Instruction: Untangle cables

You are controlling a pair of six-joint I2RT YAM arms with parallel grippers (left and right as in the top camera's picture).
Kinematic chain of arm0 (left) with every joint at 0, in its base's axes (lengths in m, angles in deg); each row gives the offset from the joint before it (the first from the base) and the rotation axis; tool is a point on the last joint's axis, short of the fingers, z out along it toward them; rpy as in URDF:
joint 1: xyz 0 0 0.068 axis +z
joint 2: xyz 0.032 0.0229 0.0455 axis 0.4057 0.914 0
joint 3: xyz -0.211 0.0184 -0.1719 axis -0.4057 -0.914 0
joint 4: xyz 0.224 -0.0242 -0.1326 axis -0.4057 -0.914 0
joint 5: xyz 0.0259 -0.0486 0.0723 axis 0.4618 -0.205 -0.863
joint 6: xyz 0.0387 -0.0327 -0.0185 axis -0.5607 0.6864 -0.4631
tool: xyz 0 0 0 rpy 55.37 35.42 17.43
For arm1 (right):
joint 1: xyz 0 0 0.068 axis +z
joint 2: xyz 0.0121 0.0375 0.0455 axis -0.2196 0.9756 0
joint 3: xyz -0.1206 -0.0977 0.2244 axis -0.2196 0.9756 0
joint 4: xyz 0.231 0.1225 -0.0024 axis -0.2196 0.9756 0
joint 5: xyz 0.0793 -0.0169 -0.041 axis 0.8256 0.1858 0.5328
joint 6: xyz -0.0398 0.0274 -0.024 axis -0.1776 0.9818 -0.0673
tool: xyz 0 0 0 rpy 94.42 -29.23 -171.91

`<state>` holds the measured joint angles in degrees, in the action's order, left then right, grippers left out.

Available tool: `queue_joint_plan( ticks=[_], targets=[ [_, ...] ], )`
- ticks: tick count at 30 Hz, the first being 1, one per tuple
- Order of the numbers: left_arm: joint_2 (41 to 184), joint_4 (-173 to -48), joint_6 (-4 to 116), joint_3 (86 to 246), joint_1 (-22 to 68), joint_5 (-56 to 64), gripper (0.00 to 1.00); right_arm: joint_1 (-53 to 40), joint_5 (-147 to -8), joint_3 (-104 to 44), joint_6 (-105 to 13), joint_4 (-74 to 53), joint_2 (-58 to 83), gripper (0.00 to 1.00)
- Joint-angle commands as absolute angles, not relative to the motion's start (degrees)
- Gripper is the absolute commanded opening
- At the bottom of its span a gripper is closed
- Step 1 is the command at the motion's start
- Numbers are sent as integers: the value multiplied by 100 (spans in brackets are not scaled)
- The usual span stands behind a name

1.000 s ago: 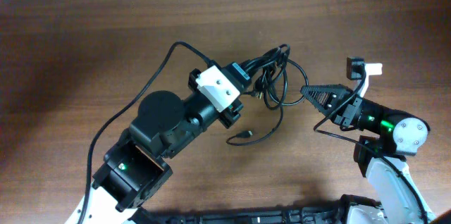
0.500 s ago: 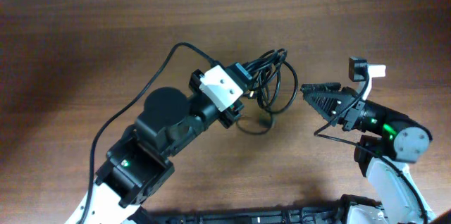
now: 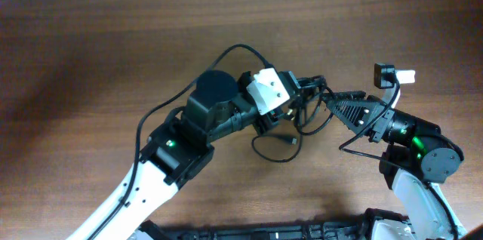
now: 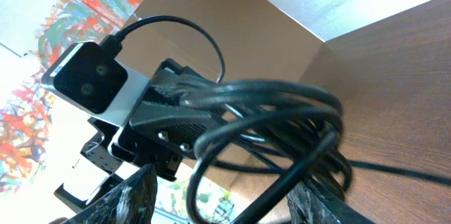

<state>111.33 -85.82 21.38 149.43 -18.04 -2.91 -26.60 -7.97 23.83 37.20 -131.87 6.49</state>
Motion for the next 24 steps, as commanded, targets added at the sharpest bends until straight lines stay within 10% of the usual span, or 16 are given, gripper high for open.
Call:
queue_joint_plan(
  ticks=[1,24],
  targets=[
    [11220,-8451,1873,15022,-1793,262,0,-2695,-840,2339,3755,-13297,640,58],
    [11456,-8034,1832,15022,-2193,739,0,-2426,-1044,2339,3689,-13292,640,35]
  ],
)
